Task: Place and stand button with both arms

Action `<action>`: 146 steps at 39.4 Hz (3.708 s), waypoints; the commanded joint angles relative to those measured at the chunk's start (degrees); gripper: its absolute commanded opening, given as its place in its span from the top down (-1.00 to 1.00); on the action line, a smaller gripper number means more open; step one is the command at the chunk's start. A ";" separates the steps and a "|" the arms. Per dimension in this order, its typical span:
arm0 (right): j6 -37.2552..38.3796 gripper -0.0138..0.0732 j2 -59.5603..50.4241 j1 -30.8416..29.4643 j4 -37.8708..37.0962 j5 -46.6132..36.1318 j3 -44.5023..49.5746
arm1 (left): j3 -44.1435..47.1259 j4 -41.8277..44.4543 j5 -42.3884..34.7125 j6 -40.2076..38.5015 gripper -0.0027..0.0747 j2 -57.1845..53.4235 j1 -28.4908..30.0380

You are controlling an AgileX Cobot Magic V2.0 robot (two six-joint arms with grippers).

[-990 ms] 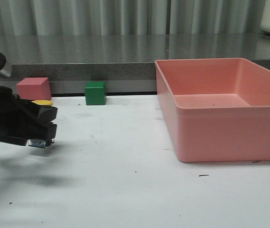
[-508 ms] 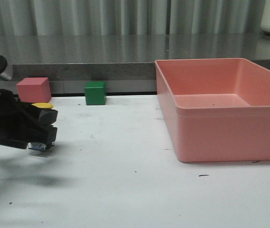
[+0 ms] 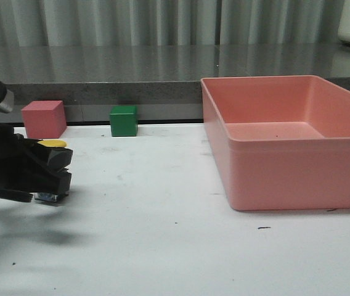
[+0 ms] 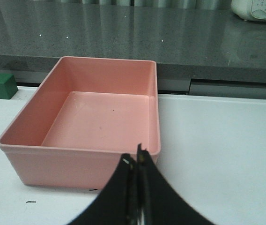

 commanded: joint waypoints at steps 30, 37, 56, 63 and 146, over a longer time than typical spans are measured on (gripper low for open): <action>-0.45 0.84 0.55 -0.15 -1.00 -4.47 -1.48 | -0.71 -2.23 -4.96 0.07 -0.47 -13.59 0.08; -0.45 0.84 0.55 -0.15 -1.00 -4.47 -1.48 | -3.13 -2.23 7.79 0.07 -0.45 -22.61 0.08; -0.45 0.84 0.55 -0.15 -1.00 -4.47 -1.48 | -4.65 -2.86 41.81 0.07 0.28 -54.03 0.08; -0.45 0.84 0.55 -0.15 -1.00 -4.47 -1.48 | -4.65 -2.86 60.23 0.07 0.89 -69.93 0.08; -0.45 0.84 0.55 -0.15 -1.00 -4.47 -1.48 | 25.85 -3.33 71.21 -8.97 0.98 -113.34 21.79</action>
